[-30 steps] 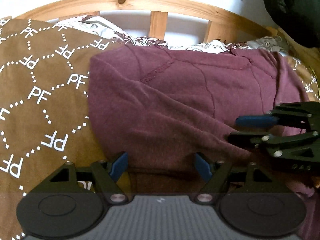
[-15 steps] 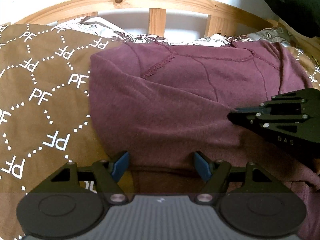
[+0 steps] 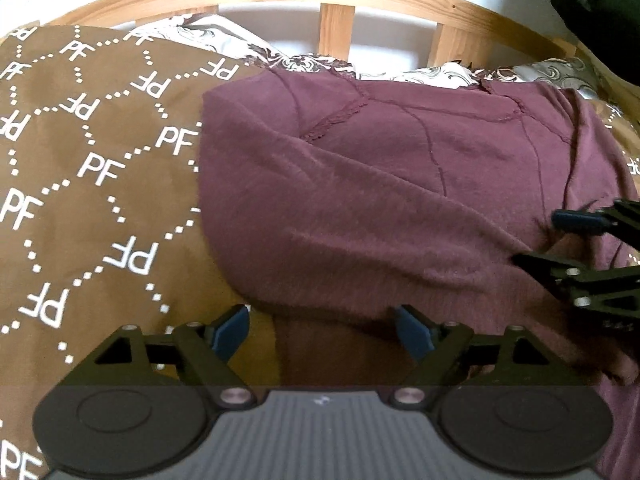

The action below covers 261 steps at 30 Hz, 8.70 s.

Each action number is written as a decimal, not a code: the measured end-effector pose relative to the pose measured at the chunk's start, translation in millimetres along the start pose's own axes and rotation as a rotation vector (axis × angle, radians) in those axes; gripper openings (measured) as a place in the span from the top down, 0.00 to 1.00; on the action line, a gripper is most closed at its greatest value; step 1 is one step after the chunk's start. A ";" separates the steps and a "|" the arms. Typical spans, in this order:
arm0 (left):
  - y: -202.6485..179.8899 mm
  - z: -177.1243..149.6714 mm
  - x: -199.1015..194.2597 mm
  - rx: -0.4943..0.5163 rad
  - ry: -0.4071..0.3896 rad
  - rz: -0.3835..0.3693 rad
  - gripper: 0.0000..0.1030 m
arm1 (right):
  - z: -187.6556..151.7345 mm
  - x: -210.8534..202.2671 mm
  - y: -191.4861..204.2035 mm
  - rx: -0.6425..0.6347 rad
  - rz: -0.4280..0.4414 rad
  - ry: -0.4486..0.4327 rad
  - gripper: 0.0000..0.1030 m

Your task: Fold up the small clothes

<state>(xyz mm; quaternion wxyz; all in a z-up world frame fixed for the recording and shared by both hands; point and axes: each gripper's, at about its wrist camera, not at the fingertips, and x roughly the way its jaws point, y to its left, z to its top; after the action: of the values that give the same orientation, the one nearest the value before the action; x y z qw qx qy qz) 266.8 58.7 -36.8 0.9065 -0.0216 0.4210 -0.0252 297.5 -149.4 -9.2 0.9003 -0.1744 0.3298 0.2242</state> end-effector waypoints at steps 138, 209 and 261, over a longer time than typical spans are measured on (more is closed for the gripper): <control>37.5 -5.0 -74.5 0.025 -0.003 -0.148 0.17 | -126.5 -143.5 -23.7 0.384 -0.043 -0.115 0.79; 58.6 -137.8 -305.0 -0.364 -0.450 -0.137 0.96 | -79.4 -374.3 102.8 -0.207 -0.197 -0.115 0.96; 32.6 23.9 -37.9 0.043 -0.350 0.066 0.39 | -13.8 -17.1 -52.8 0.058 -0.285 0.047 0.58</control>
<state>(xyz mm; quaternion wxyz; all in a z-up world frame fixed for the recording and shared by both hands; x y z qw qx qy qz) 261.6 94.1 5.6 0.9665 0.0075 0.2567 0.0000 306.1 -205.0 1.0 0.9198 -0.1985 0.3290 0.0803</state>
